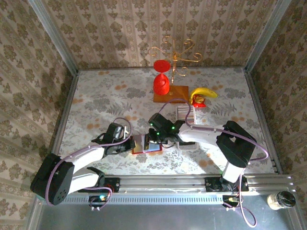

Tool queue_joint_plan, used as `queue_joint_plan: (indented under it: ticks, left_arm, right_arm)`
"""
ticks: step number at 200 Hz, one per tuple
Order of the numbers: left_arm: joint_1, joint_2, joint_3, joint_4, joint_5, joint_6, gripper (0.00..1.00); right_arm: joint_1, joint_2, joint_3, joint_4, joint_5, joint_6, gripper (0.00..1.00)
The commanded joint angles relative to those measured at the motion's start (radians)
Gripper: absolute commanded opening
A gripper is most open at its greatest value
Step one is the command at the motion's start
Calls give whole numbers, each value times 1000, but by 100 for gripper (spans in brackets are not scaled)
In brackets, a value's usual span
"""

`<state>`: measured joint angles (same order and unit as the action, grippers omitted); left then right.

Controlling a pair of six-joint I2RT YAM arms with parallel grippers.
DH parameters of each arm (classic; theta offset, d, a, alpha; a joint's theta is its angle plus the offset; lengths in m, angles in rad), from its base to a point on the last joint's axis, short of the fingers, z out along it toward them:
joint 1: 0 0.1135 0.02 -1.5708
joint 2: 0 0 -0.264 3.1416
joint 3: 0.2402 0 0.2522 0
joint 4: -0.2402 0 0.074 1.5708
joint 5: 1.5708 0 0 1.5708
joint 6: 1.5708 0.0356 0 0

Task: Put the credit cards into the card holder
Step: Insert the credit card into the card slot.

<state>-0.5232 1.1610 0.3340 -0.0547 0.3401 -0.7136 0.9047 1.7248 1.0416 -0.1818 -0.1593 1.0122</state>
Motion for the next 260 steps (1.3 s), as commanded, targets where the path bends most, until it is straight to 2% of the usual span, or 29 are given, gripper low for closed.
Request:
queue_joint_plan:
  ticks: [1,137,260]
  left_arm:
    - [-11,3,-29,-62,-29,8,0]
    - [-12,6,-32,-56,-33,5,0]
    - [-17,16,-32,-48,-35,3,0]
  right_arm:
    - [-13,-7,-11,38,3,25,0]
    - [-19,7,-63,70,-5,32,0]
    - [-20,-7,-144,281,-75,131,0]
